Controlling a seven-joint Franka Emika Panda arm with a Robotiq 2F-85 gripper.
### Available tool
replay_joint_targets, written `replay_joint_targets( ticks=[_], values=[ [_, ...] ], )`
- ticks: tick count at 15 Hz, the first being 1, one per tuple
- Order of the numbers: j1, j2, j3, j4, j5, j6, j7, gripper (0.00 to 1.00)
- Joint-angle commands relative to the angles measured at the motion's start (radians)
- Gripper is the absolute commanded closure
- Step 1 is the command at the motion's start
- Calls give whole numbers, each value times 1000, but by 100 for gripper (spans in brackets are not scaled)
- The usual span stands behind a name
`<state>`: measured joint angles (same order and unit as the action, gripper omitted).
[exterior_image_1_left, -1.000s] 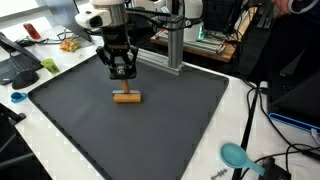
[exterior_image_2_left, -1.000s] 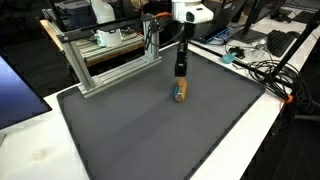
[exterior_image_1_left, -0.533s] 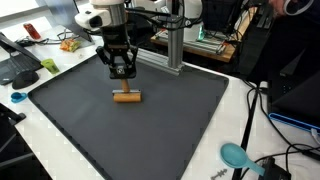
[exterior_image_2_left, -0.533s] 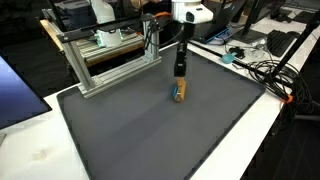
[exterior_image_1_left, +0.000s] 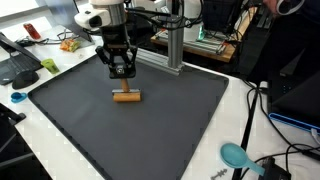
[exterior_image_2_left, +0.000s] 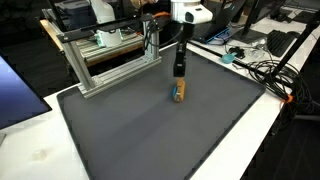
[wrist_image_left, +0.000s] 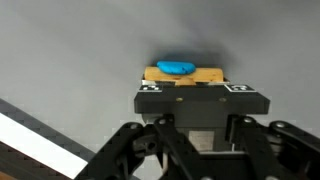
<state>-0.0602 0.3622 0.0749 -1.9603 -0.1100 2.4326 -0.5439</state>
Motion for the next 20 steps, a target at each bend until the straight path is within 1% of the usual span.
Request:
replay_joint_targets(
  ticks=[1,20],
  values=[
    [-25,37,-30,-67,-36,-39,-33,77],
    [-43,-7,-45,-132,-37,-27,-52,77]
  ],
)
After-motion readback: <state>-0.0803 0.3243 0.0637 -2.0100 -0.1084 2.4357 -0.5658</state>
